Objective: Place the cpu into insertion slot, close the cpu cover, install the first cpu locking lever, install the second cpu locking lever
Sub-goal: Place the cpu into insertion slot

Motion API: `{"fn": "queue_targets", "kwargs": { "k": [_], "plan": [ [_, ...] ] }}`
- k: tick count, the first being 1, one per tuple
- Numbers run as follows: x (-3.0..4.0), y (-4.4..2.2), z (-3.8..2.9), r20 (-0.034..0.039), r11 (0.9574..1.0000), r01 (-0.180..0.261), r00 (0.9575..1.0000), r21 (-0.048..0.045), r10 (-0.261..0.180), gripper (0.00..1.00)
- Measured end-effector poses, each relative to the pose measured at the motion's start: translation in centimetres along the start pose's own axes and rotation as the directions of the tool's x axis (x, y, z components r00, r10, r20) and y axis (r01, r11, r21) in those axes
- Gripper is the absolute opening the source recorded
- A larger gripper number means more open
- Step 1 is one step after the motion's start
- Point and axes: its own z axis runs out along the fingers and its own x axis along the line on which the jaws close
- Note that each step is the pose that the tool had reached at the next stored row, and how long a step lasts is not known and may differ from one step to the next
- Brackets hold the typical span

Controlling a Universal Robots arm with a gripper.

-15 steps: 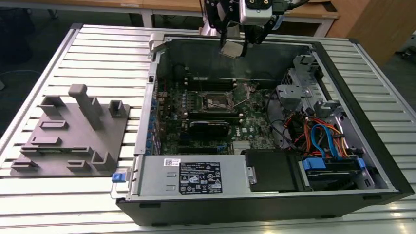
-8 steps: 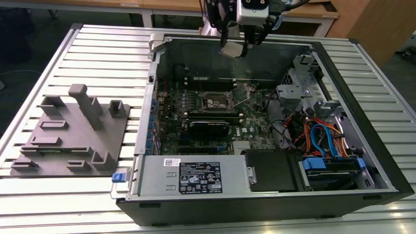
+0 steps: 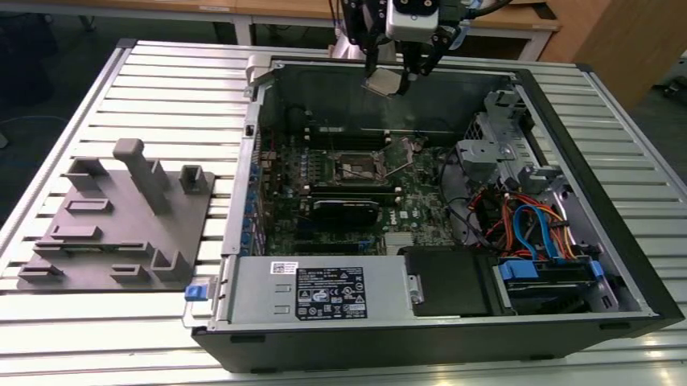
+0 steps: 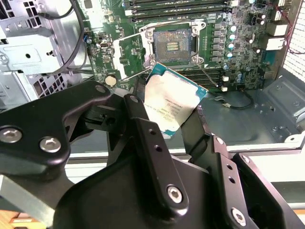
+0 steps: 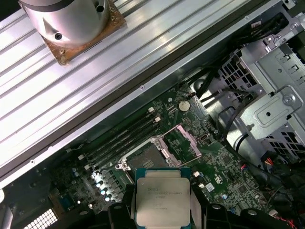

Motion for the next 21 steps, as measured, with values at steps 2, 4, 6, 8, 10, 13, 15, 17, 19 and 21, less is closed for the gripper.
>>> {"fn": "queue_targets", "kwargs": {
  "k": [2,4,6,8,10,13,15,17,19,21],
  "plan": [
    [0.0,0.0,0.0,0.0,1.0,0.0,1.0,-0.0001,0.0,0.54],
    [0.0,0.0,0.0,0.0,1.0,0.0,1.0,-0.0001,0.0,0.54],
    [0.0,0.0,0.0,0.0,1.0,0.0,1.0,0.0,0.0,0.54],
    [0.0,0.0,0.0,0.0,1.0,0.0,1.0,0.0,0.0,0.54],
    [0.0,0.0,0.0,0.0003,1.0,-0.003,1.0,-0.0001,0.003,0.54],
    [0.0,0.0,0.0,0.0024,0.9996,-0.027,0.9996,-0.0006,0.027,0.54],
    [0.0,0.0,0.01,0.0051,0.9984,-0.057,0.9984,-0.0014,0.057,0.54],
    [0.0,0.0,0.01,0.0081,0.9958,-0.092,0.9958,-0.0022,0.092,0.54],
    [0.0,0.0,0.01,0.0111,0.992,-0.126,0.9919,-0.0033,0.126,0.54],
    [0.0,0.0,0.02,0.0134,0.9881,-0.154,0.988,-0.0041,0.154,0.54]
  ]
}}
